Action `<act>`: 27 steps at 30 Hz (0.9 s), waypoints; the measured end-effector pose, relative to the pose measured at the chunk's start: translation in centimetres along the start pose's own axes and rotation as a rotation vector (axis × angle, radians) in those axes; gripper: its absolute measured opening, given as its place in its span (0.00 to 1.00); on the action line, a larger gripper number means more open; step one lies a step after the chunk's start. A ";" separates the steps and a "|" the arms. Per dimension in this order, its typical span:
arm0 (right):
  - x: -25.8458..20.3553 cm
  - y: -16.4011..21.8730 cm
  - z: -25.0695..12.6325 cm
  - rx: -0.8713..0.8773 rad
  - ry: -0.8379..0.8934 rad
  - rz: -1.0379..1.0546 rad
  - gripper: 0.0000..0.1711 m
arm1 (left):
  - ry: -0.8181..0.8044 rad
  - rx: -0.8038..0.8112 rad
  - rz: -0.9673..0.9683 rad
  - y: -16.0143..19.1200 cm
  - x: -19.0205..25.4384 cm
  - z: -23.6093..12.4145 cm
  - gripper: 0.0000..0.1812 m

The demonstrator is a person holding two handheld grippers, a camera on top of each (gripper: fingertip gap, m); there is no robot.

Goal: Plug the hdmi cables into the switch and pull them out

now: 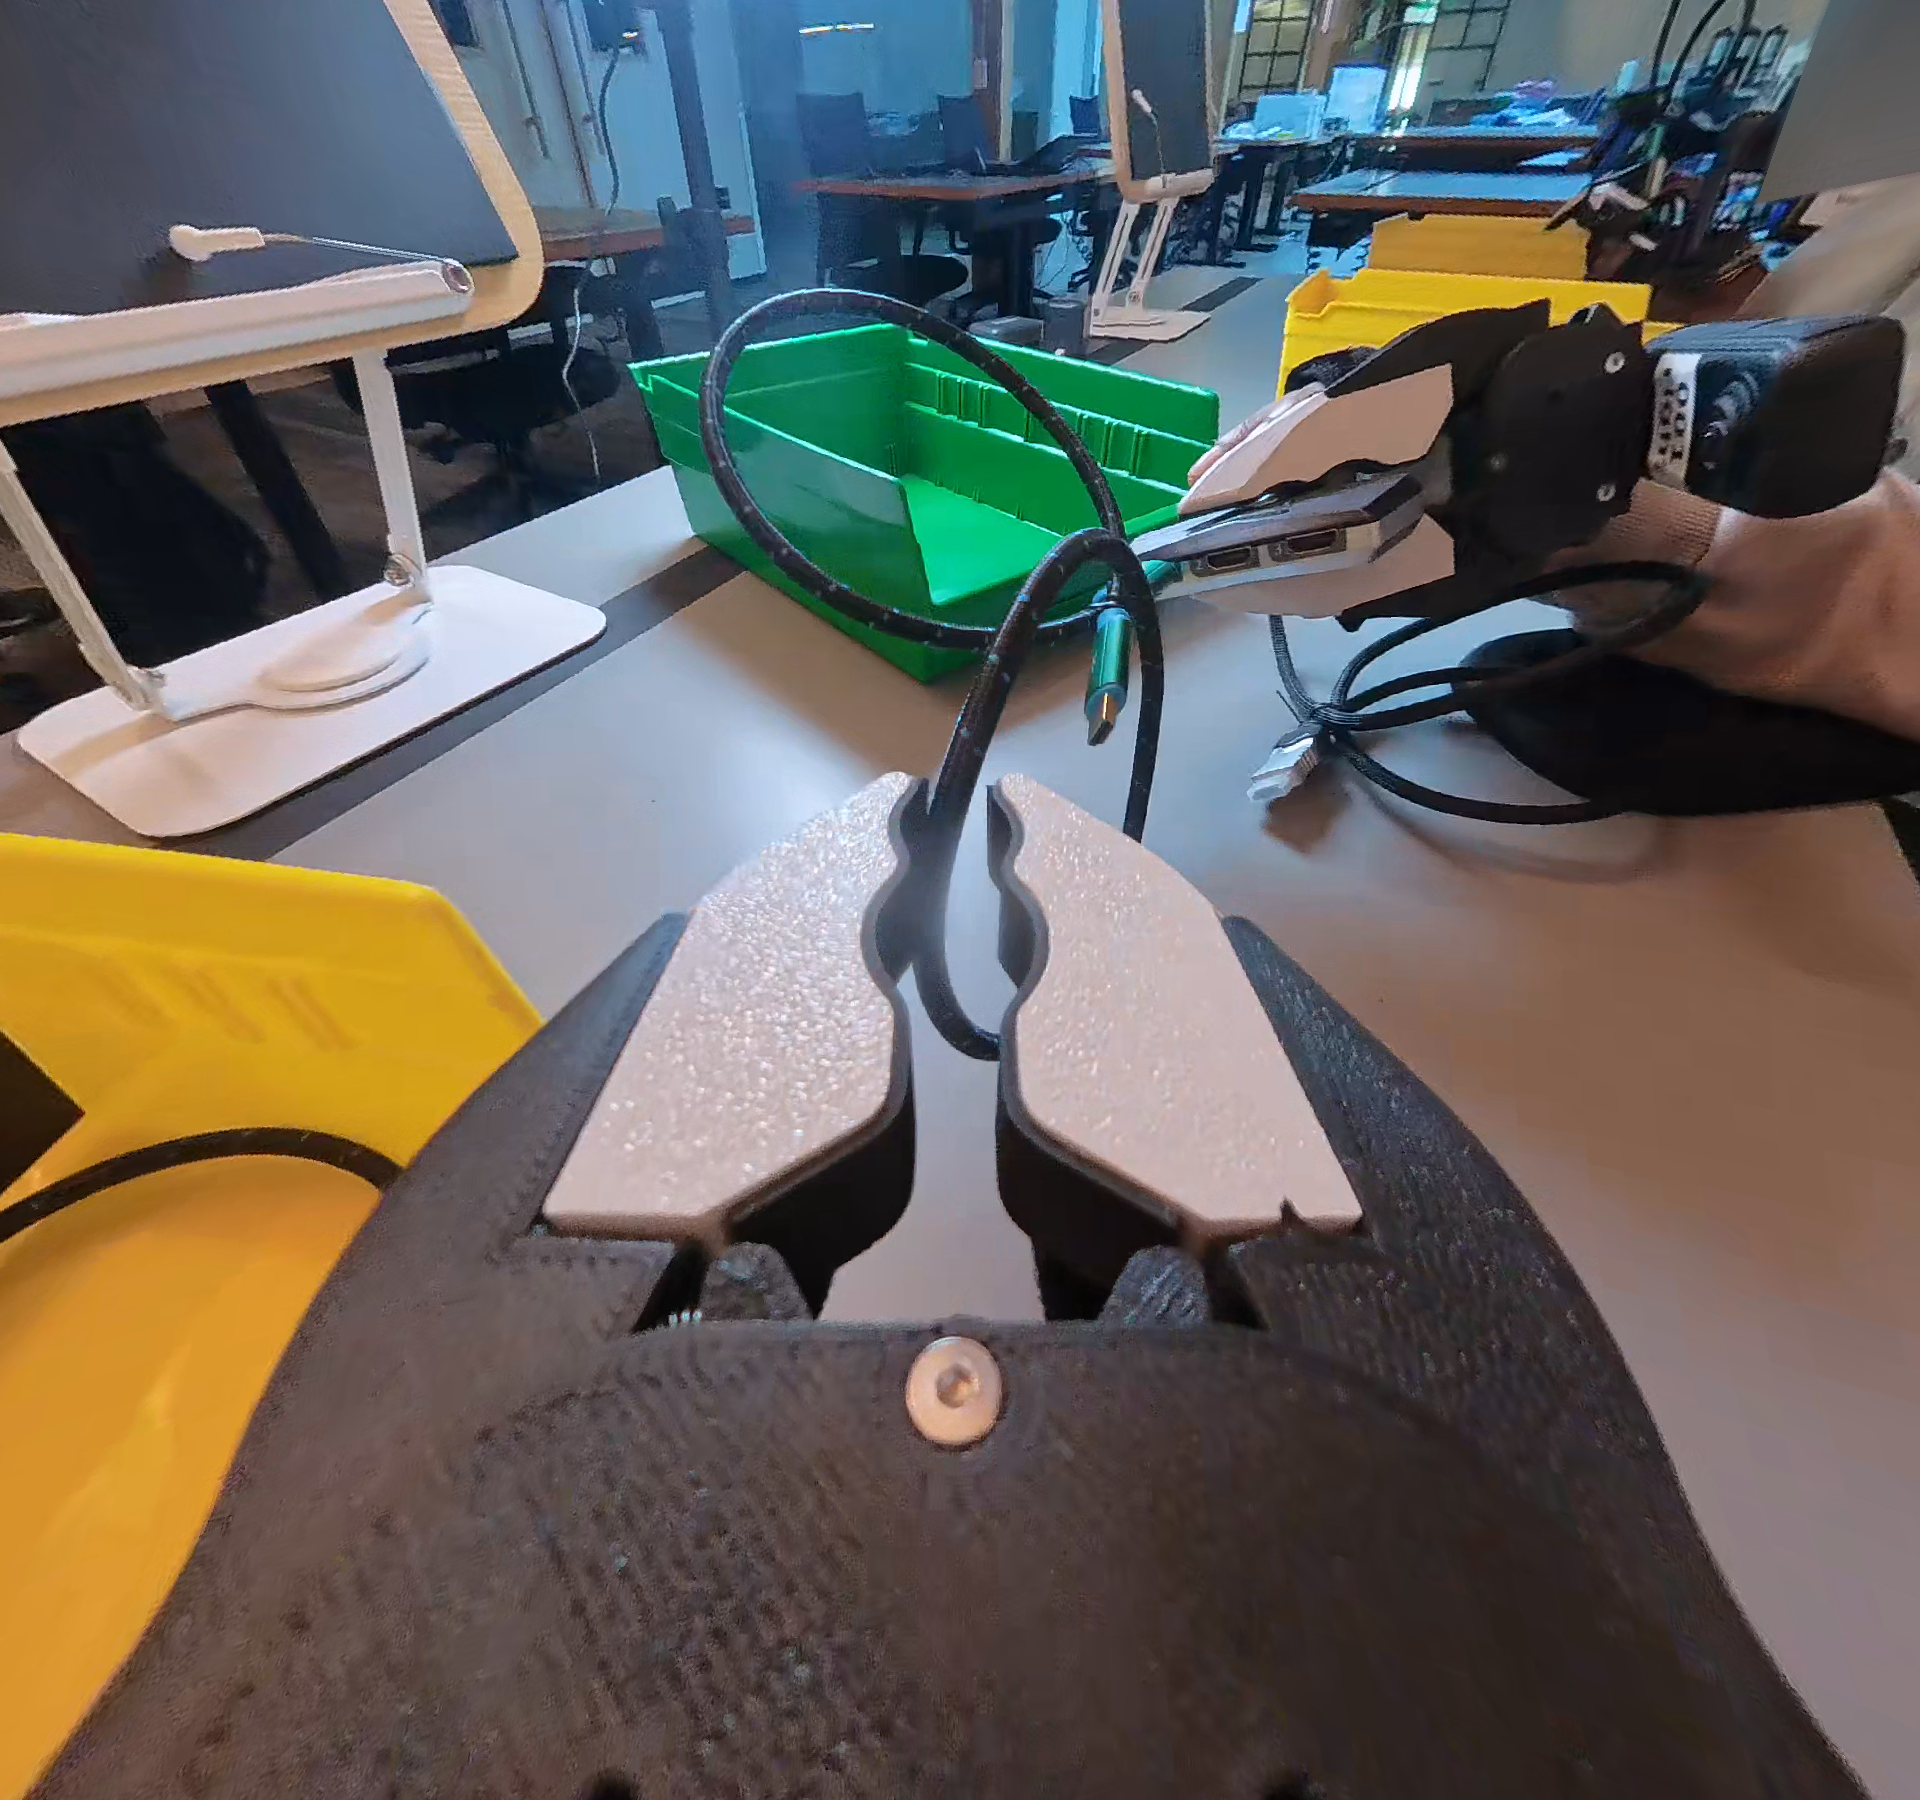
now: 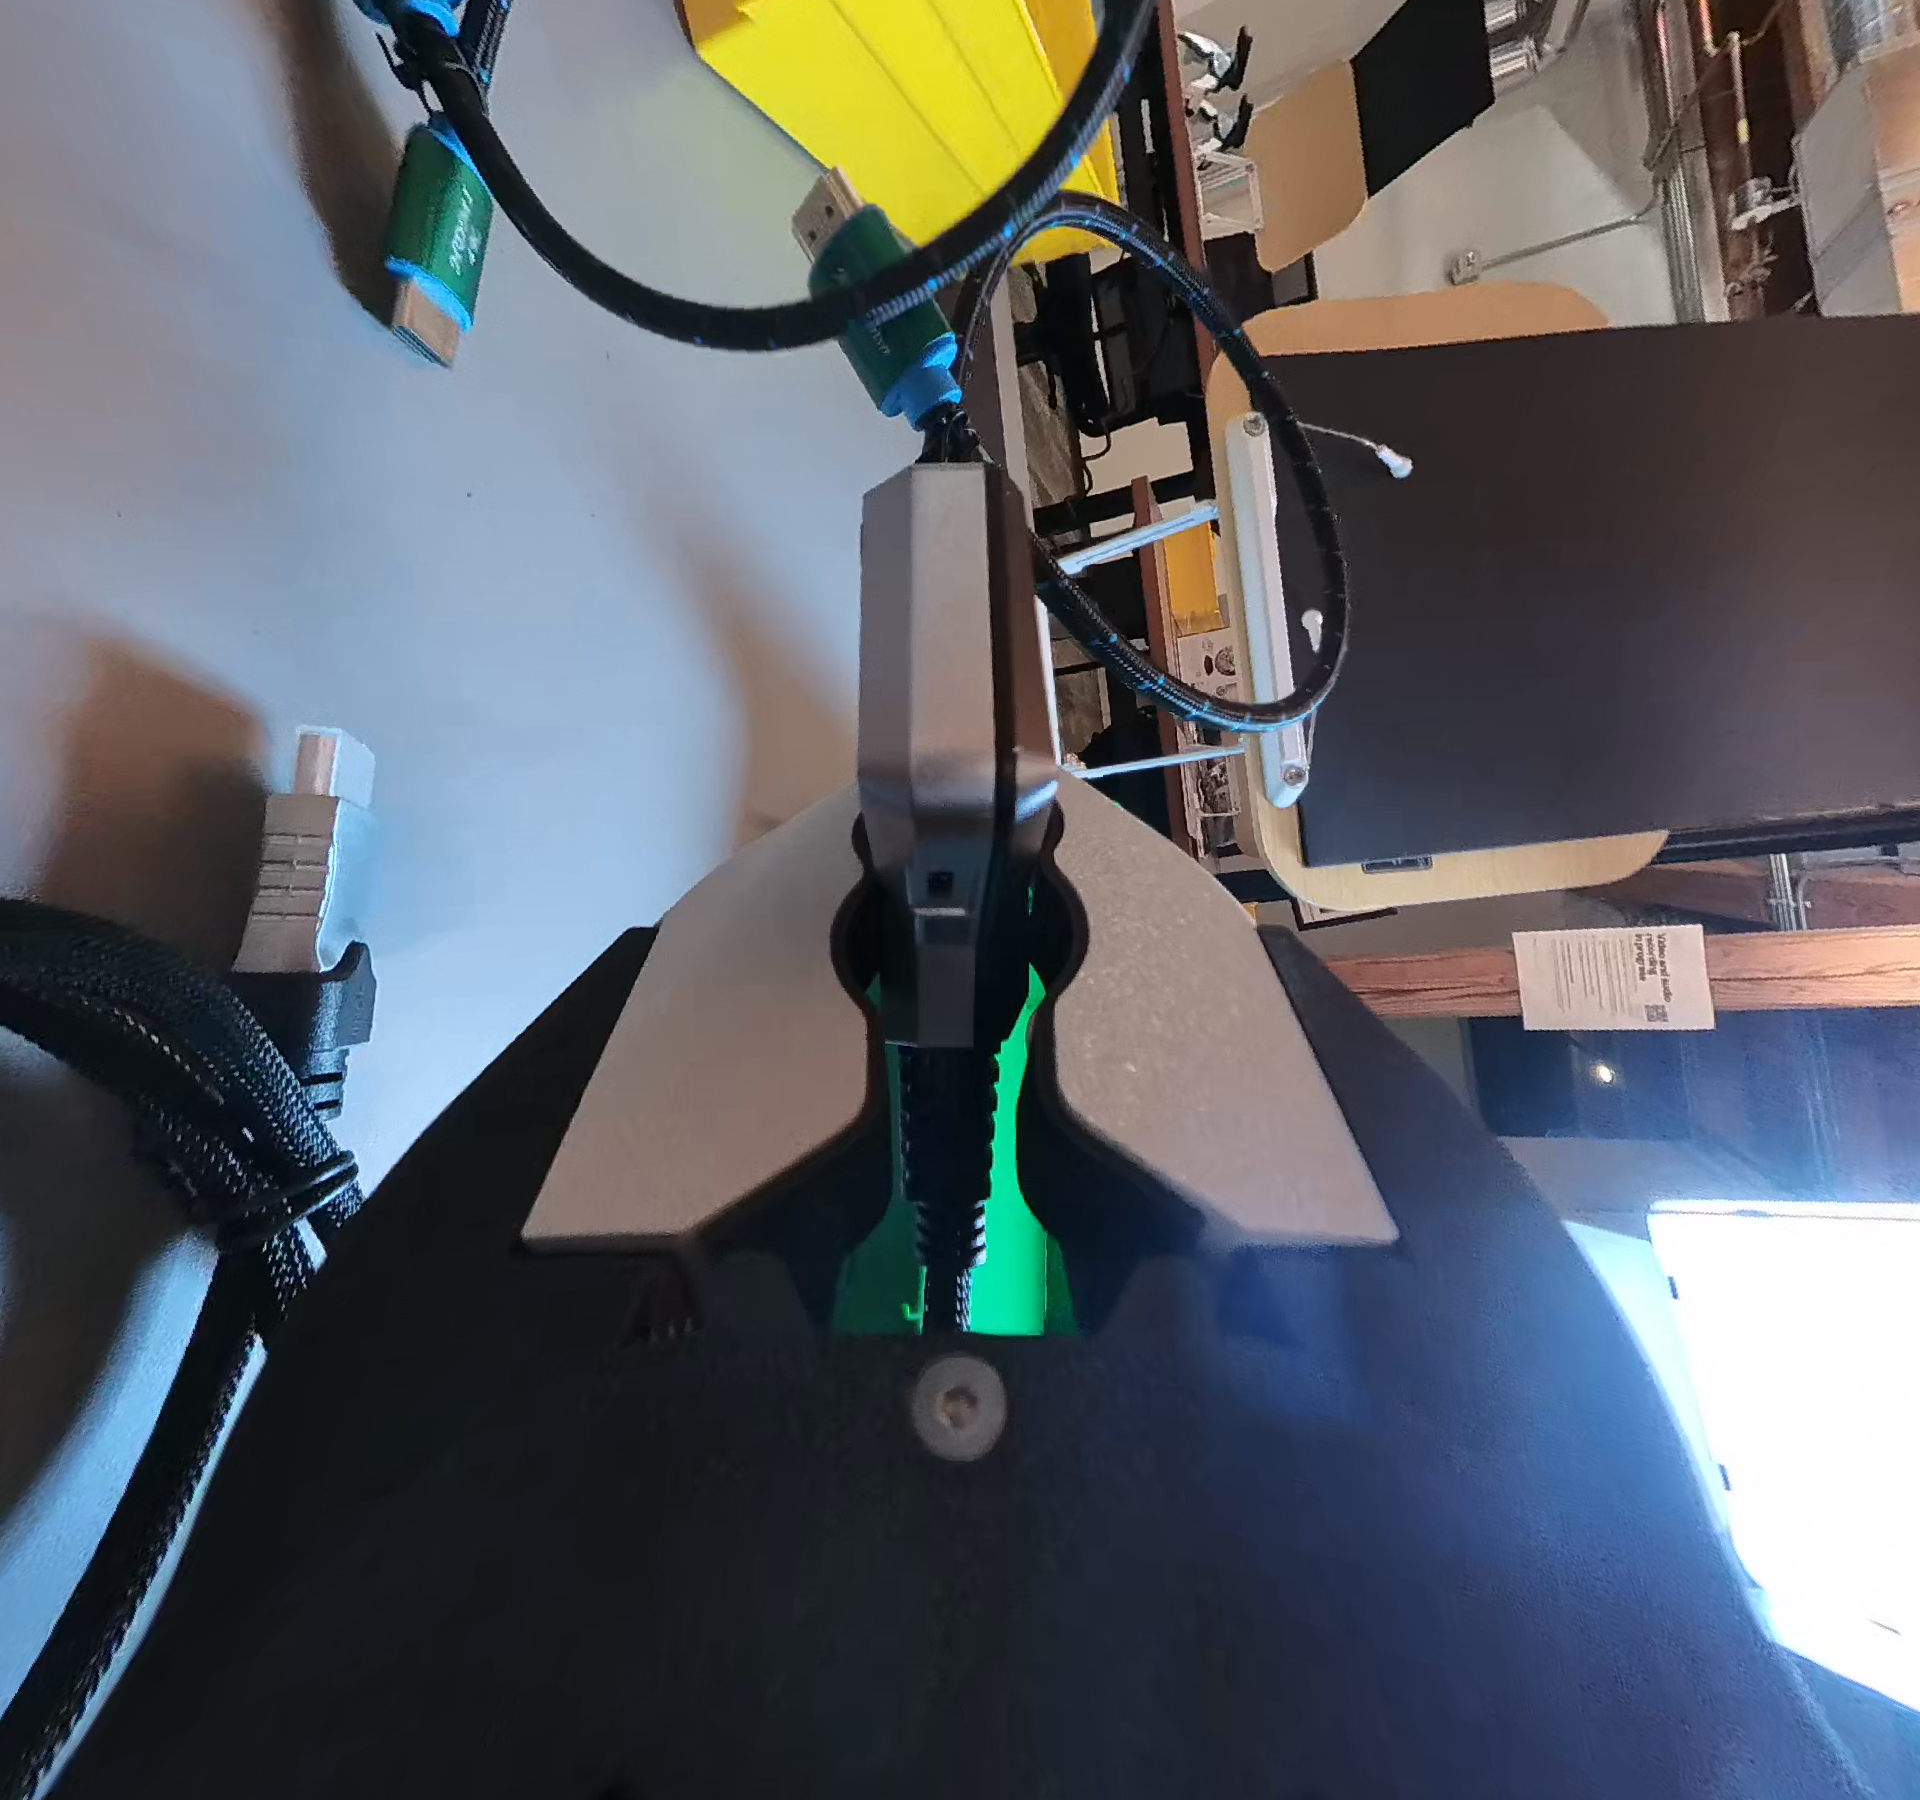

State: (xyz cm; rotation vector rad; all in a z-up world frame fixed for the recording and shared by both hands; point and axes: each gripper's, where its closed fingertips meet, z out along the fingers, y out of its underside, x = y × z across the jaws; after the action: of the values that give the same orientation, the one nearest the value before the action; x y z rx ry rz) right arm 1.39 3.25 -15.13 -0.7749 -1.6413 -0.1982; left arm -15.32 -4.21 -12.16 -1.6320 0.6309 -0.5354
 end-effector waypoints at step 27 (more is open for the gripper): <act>-0.7 -1.1 0.9 0.041 -0.019 -0.006 0.14 | 0.593 -0.834 0.580 12.4 8.3 0.7 0.10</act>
State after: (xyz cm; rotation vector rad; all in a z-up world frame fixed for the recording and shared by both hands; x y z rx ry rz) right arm 0.03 2.65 -15.70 -0.7423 -1.6609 -0.1615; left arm -9.95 -10.57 -24.61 -1.9075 1.8909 -0.3229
